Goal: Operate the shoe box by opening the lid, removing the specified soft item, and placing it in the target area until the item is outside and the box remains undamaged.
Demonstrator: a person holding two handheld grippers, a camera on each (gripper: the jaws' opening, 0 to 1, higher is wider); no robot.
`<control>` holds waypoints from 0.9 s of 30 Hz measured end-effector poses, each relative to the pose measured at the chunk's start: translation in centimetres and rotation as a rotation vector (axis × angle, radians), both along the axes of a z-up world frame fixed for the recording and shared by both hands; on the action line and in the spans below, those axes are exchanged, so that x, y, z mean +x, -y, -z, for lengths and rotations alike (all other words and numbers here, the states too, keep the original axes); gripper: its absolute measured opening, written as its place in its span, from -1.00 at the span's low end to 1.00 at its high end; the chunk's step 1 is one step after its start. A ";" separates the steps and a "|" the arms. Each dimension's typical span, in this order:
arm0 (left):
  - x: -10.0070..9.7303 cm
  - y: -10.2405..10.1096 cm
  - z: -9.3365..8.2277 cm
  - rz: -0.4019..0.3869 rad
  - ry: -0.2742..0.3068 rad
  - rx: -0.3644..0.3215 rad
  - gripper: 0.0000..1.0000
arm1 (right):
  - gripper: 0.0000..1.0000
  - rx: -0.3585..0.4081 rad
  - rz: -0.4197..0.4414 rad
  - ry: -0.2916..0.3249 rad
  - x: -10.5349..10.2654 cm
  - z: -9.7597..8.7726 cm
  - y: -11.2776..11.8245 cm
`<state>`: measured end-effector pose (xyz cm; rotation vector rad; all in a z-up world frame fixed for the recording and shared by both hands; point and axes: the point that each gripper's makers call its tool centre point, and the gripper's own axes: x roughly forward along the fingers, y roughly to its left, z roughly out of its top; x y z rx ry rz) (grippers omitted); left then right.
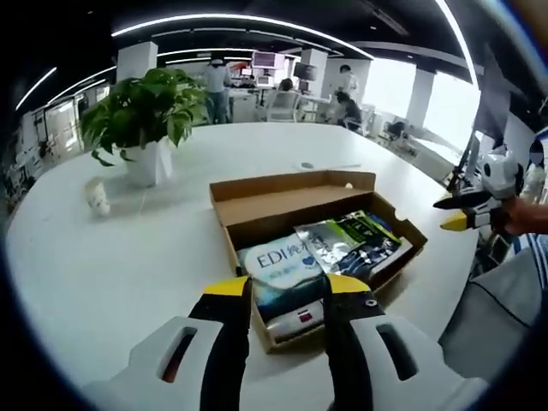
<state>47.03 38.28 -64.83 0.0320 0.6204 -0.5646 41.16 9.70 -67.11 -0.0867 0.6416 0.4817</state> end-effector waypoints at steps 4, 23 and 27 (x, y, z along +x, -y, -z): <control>0.0 1.5 0.4 0.033 -0.015 0.001 -0.34 | -0.13 -0.001 -0.002 -0.001 -0.2 0.0 0.0; 0.4 6.5 3.4 0.100 -0.116 0.026 -0.36 | -0.13 0.016 0.013 -0.015 -1.2 0.6 0.5; 0.7 6.5 4.4 0.084 -0.159 0.042 -0.38 | -0.13 0.011 0.012 -0.025 -1.6 1.0 0.8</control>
